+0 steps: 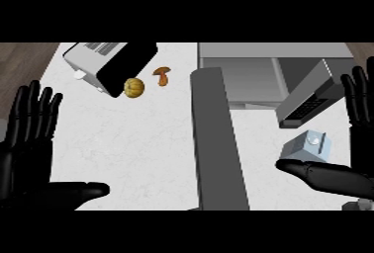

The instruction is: Pick up the milk, place it into the microwave and close the microwave

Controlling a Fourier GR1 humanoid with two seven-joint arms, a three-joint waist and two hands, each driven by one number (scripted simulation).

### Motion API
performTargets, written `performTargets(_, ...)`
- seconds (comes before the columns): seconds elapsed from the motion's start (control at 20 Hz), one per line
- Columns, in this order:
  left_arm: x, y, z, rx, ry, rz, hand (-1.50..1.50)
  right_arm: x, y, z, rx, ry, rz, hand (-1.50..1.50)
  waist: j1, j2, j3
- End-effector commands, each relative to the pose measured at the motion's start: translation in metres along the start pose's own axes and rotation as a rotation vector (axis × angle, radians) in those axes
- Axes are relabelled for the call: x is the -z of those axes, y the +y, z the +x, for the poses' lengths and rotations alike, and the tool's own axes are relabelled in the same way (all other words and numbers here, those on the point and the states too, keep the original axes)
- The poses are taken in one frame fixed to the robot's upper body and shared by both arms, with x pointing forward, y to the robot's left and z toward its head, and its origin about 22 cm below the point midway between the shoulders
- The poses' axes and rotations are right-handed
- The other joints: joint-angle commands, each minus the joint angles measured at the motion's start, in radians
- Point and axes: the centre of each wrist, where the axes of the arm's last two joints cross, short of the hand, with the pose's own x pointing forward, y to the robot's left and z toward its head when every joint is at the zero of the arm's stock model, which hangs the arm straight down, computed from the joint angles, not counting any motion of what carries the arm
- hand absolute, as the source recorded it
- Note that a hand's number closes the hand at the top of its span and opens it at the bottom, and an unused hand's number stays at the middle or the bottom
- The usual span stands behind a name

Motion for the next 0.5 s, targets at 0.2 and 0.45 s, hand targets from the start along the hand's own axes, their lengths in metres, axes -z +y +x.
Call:
performTargets(0.2, -0.032, 0.023, 0.014, -0.031, 0.037, 0.027, -1.5, 0.002, -0.003, 0.017, -0.045, 0.059, -0.03, -1.5, 0.002, -0.005, -0.002)
performTargets(0.45, -0.044, 0.027, 0.018, -0.029, 0.05, 0.016, -1.5, -0.013, 0.019, 0.013, -0.098, 0.093, -0.101, -1.5, 0.002, -0.005, -0.002)
